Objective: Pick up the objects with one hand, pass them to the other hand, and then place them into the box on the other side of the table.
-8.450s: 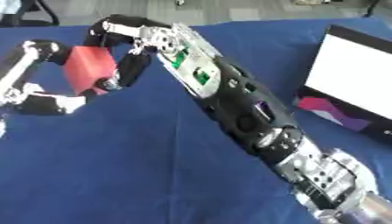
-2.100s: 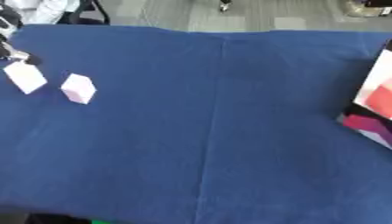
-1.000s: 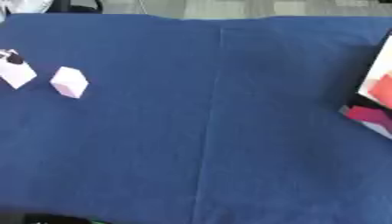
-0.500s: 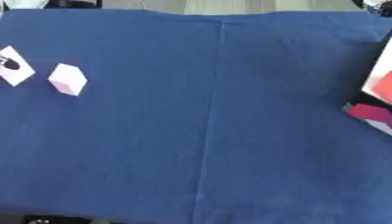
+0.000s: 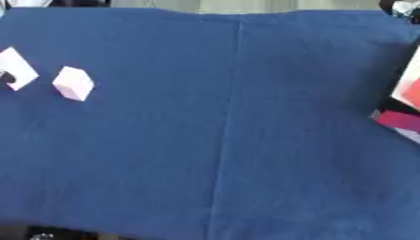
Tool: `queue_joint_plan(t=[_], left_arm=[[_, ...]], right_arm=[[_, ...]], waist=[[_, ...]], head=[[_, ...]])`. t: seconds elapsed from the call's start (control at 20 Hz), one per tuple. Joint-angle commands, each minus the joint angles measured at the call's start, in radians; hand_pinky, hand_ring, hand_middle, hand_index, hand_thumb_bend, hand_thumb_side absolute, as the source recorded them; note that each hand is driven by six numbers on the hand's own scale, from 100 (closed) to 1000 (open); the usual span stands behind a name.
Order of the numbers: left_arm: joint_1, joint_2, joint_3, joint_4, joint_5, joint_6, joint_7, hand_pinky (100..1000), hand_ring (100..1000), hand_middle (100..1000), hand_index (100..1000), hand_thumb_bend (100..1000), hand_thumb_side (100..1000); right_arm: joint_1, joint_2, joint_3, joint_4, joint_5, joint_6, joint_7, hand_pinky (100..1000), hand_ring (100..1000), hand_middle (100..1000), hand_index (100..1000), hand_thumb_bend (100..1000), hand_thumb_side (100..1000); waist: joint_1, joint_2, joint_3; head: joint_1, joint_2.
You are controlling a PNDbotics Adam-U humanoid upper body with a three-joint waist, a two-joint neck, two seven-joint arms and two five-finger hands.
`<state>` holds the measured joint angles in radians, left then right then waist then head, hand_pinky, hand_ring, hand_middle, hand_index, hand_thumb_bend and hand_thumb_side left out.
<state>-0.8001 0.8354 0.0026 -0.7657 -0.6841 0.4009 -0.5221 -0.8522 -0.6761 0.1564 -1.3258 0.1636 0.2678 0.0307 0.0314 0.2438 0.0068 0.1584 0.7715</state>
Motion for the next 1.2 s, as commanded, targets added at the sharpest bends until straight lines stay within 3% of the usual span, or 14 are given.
queue_joint_plan(t=[0.05,0.4,0.55,0.9,1.2], left_arm=[[-0.010,0.024,0.011,0.005,0.001,0.003,0.020,912,884,802,826,782,193],[-0.011,-0.001,0.007,0.027,0.029,0.000,0.056,908,880,796,792,697,153],[-0.011,-0.009,0.004,0.035,0.027,0.001,0.062,906,879,793,769,619,126],[-0.014,-0.018,0.001,0.043,0.021,-0.019,0.062,885,856,742,635,329,100],[-0.027,-0.008,-0.004,0.006,0.030,-0.031,0.049,868,826,700,571,261,100]], right_arm=[[-0.011,-0.025,-0.009,-0.010,0.003,-0.001,-0.003,899,816,822,868,516,249],[-0.008,-0.021,-0.011,-0.008,-0.003,0.003,-0.007,900,815,820,867,507,254],[-0.007,-0.020,-0.012,-0.008,-0.005,0.003,-0.008,900,815,820,867,507,254],[-0.003,-0.020,-0.020,0.004,-0.008,-0.005,-0.005,902,815,821,869,504,257],[-0.007,-0.022,-0.022,0.010,-0.008,-0.012,-0.002,903,815,820,869,504,255]], waist=[[0.002,0.003,-0.002],[0.003,0.005,-0.008],[0.004,0.007,-0.011],[0.004,0.007,-0.012],[0.004,-0.004,-0.009]], head=[[0.007,-0.002],[0.010,-0.002],[0.013,-0.003],[0.011,-0.002],[0.000,-0.002]])
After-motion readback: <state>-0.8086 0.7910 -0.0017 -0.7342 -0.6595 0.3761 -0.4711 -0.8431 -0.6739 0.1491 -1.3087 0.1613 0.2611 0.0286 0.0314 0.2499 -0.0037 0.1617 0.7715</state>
